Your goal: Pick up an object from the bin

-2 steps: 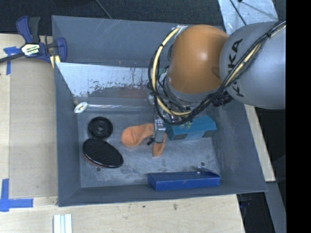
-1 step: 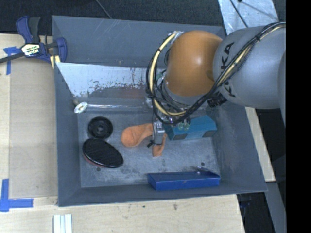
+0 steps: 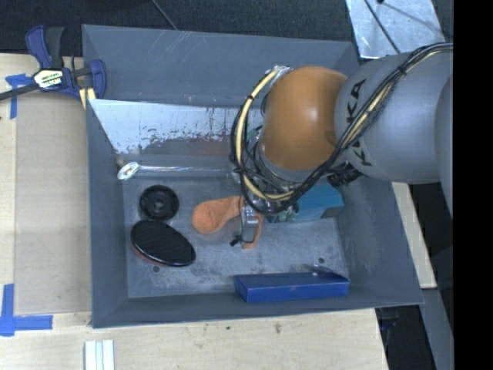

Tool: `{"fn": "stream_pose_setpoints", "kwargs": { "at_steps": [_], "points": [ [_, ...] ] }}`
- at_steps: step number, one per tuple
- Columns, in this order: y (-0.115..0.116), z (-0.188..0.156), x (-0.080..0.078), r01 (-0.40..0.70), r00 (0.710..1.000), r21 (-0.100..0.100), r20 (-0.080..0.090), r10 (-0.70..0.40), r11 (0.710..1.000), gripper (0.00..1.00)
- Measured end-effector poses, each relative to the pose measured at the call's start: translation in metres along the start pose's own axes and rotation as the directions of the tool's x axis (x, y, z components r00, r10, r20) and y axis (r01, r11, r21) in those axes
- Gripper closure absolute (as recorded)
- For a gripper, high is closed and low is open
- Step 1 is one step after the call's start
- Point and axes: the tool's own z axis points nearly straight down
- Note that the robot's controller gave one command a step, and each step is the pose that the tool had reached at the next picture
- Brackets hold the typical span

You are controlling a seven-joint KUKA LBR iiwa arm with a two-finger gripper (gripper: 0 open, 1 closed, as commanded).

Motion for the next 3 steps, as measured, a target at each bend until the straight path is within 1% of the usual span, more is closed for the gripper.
{"fn": "stream_pose_setpoints", "kwargs": {
  "at_steps": [1, 2, 3],
  "points": [
    [0.006, 0.055, -0.018, -0.004, 1.000, 0.000, 0.001, 0.004, 1.000, 1.00],
    [0.006, 0.055, -0.018, -0.004, 1.000, 0.000, 0.001, 0.004, 1.000, 1.00],
    [0.006, -0.115, -0.050, -0.009, 1.000, -0.001, 0.009, 0.009, 1.000, 1.00]
  ]
}}
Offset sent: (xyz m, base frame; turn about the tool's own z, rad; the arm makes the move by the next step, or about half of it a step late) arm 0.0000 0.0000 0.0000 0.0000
